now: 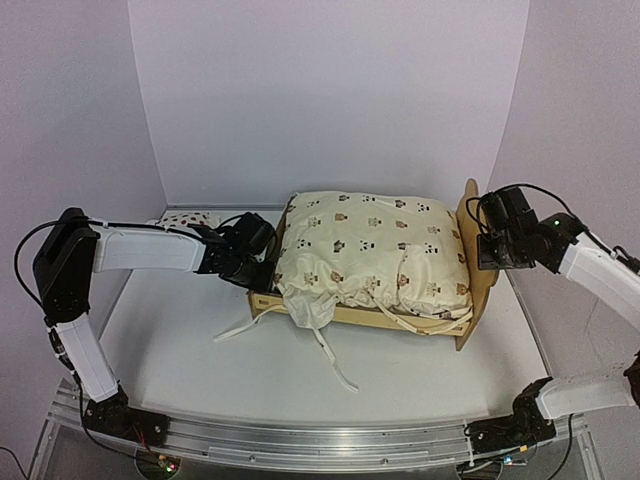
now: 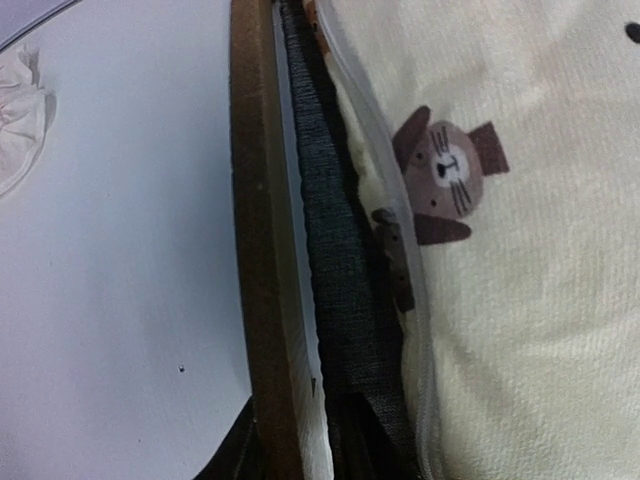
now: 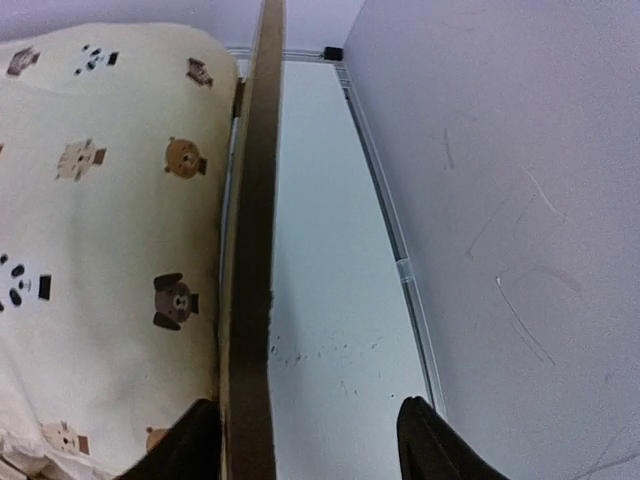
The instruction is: Set up the pet bed
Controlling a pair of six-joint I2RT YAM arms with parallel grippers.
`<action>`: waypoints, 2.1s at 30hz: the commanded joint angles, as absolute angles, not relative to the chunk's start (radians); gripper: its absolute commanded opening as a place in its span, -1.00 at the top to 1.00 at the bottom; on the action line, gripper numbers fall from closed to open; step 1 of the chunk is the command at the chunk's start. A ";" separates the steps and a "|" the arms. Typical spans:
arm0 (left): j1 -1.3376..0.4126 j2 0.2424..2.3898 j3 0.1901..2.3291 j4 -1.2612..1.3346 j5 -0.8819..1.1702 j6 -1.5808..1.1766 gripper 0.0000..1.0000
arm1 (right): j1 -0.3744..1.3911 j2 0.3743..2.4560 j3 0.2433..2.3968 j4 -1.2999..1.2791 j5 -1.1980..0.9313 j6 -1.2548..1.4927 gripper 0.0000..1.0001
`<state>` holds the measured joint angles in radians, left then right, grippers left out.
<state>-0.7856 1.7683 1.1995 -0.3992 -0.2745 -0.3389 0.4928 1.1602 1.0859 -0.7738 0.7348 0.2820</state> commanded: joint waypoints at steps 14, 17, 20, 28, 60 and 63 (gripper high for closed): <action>-0.775 1.625 1.073 -0.537 -0.471 -0.469 0.66 | 0.510 1.306 1.157 -0.735 0.326 0.400 1.00; -0.765 1.576 1.031 -0.549 -0.492 -0.486 0.60 | 0.546 1.342 1.171 -0.711 0.325 0.418 1.00; -0.752 1.553 1.020 -0.571 -0.507 -0.495 0.45 | 0.590 1.374 1.186 -0.703 0.333 0.435 1.00; -0.752 1.474 1.171 -0.659 -0.481 -0.463 -0.08 | 0.615 1.400 1.187 -0.701 0.403 0.432 0.99; -0.752 1.591 1.240 -0.627 -0.461 -0.362 1.00 | 0.616 1.343 1.112 -0.693 0.410 0.435 1.00; -0.752 1.573 1.230 -0.655 -0.521 -0.364 1.00 | 0.616 1.341 1.107 -0.693 0.409 0.440 1.00</action>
<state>-0.7559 1.6411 1.2410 -0.6019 -0.3544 -0.3668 0.5953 1.3227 1.1611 -0.6170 0.5279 0.3936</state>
